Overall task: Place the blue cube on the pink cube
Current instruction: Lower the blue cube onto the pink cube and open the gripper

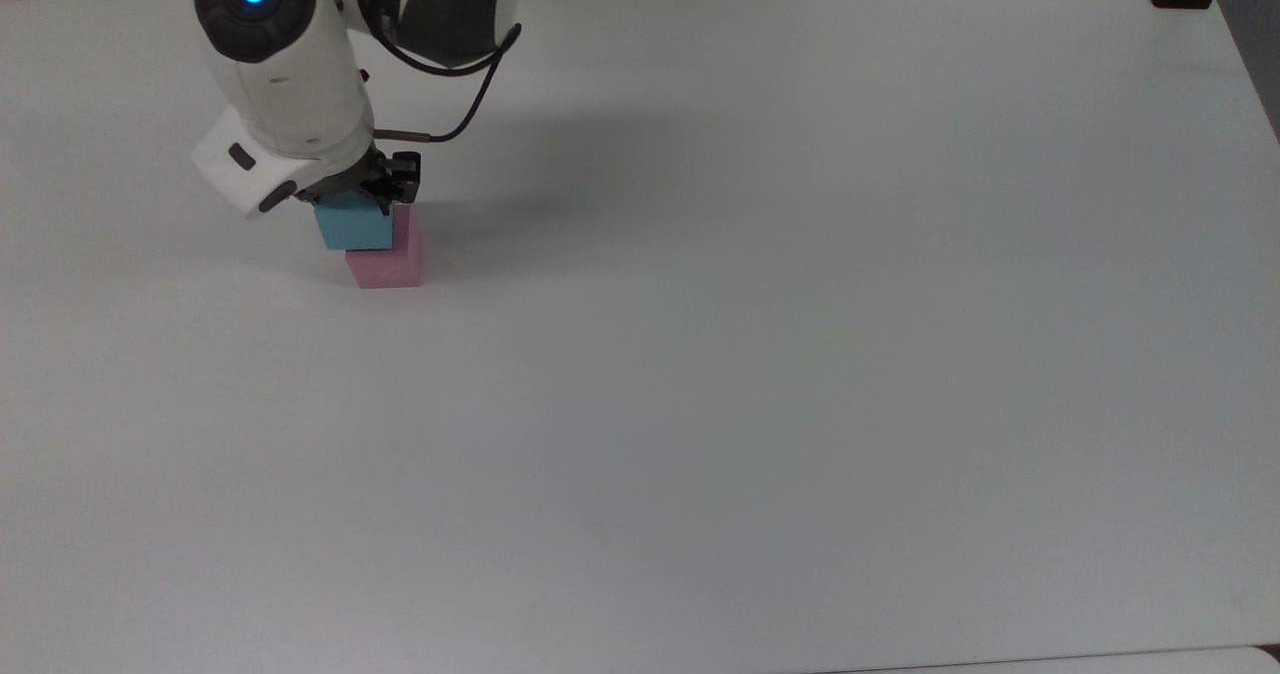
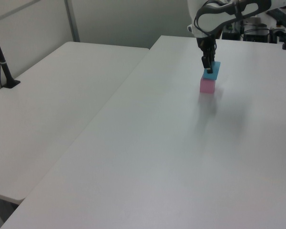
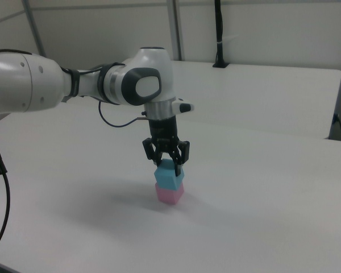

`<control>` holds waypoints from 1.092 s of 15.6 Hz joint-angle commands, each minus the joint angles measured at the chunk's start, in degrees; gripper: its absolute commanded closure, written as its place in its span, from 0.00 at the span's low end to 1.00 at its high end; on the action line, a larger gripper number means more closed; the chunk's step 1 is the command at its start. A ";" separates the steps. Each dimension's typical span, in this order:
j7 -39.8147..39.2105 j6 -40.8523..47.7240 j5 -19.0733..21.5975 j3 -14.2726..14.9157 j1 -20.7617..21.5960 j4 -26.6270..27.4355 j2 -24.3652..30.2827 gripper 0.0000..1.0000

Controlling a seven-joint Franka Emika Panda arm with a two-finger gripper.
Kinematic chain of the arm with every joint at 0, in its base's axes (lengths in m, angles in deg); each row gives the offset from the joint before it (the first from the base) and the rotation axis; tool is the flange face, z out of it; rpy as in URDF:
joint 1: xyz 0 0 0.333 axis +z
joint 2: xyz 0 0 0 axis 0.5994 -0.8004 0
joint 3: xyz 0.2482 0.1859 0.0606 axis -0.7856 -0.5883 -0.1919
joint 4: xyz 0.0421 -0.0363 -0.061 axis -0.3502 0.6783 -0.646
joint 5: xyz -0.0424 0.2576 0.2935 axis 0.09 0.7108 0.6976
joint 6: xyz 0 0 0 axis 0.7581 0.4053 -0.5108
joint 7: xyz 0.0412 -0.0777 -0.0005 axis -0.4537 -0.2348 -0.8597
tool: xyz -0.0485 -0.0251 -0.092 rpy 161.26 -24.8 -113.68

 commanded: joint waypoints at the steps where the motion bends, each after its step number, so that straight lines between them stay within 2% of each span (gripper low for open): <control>1: -5.56 3.20 6.86 2.22 0.06 -1.27 0.96 0.91; 3: -5.38 3.38 8.55 2.31 0.14 -1.28 0.96 0.91; 5: -5.30 3.30 8.55 2.13 0.14 -1.27 0.87 0.90; 6: -5.30 3.03 8.46 2.04 0.14 -1.19 0.79 0.87; 7: -5.30 2.77 8.38 2.04 0.14 -1.19 0.61 0.80; 9: -5.38 2.59 7.85 2.13 0.06 -1.01 0.35 0.43; 10: -5.38 2.59 7.76 2.13 -0.03 -0.84 0.35 0.05; 11: -5.38 2.59 7.67 2.04 -0.12 -0.84 0.35 0.00; 14: -4.69 2.59 7.67 1.96 -0.03 -0.84 0.35 0.00; 17: 1.88 3.12 6.54 1.17 0.49 -0.92 2.53 0.00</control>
